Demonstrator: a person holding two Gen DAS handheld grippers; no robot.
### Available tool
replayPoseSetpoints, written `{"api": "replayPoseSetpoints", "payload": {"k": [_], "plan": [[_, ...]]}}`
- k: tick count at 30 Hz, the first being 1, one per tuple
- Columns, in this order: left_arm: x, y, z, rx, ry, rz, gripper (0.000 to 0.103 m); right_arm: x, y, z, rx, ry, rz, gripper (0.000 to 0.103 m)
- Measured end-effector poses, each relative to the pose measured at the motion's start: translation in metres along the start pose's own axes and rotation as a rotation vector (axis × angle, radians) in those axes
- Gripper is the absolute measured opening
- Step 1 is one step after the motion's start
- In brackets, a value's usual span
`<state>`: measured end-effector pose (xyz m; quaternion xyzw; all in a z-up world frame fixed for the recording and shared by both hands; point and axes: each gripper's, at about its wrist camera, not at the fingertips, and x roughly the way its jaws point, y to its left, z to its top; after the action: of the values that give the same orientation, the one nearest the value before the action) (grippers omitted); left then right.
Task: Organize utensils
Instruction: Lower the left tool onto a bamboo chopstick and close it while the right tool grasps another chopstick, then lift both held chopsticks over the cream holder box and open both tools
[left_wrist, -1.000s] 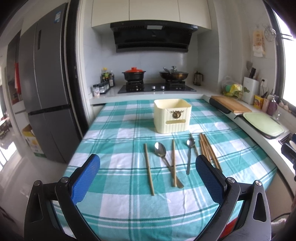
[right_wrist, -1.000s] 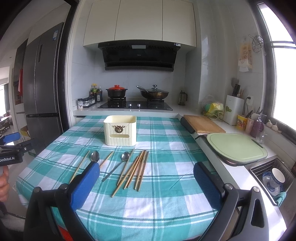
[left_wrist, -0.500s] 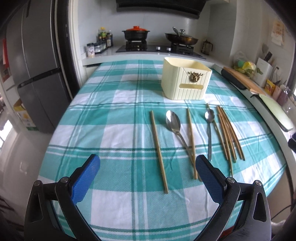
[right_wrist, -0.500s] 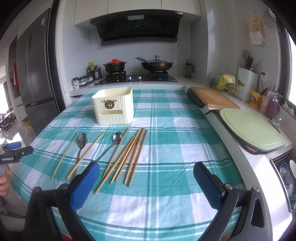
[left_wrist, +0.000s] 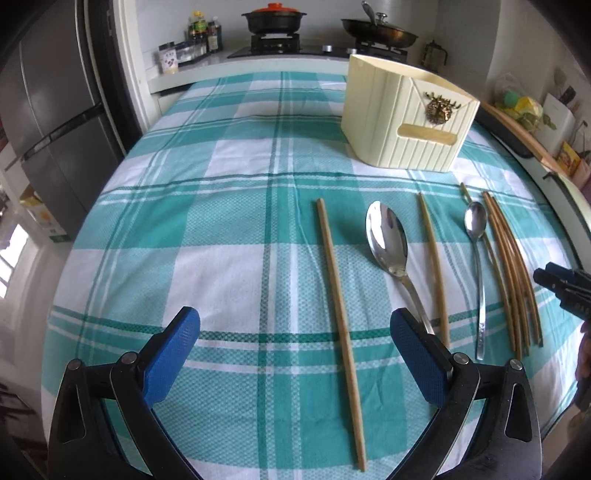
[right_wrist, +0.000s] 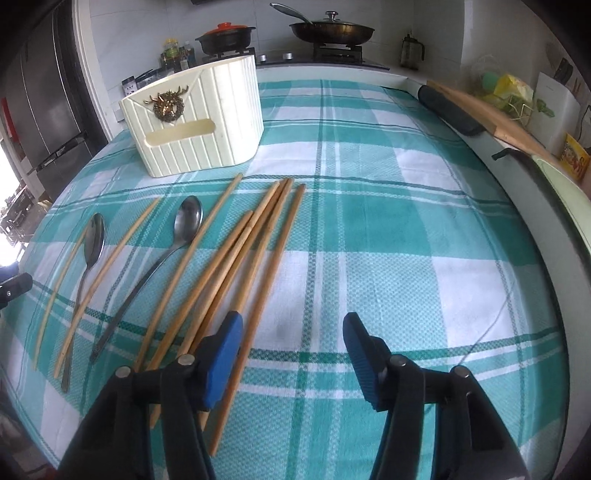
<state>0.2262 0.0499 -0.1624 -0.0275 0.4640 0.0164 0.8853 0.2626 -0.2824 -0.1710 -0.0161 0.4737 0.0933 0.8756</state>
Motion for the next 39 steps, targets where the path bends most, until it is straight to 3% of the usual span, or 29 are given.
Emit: {"api": "replayPoseSetpoints", "payload": {"k": [2,11,22,25,30,33,35,39], "plan": [[0.008,0.003,0.003,-0.01,0.014,-0.003,0.102,0.01,0.002,0.003,-0.02,0.023,-0.011,0.046],[0.038,-0.001,0.007,0.047,0.069,0.033,0.102,0.013,0.0,0.013,-0.108,0.078,-0.107,0.042],[0.065,-0.004,0.03,0.118,0.138,0.054,0.1,0.039,-0.005,0.053,-0.179,0.158,-0.011,0.044],[0.07,-0.01,0.041,0.132,0.173,0.03,0.09,0.054,-0.007,0.072,-0.172,0.172,0.034,0.043],[0.08,-0.018,0.061,0.145,0.231,-0.013,0.072,0.075,-0.002,0.103,-0.181,0.188,0.04,0.022],[0.083,-0.023,0.07,0.159,0.232,-0.015,0.045,0.085,-0.002,0.117,-0.155,0.188,0.044,0.009],[0.084,-0.026,0.074,0.162,0.226,-0.032,0.007,0.089,-0.005,0.124,-0.12,0.187,0.056,0.006],[0.083,-0.025,0.078,0.153,0.188,0.004,0.004,0.081,-0.015,0.125,-0.037,0.145,0.098,0.006]]}}
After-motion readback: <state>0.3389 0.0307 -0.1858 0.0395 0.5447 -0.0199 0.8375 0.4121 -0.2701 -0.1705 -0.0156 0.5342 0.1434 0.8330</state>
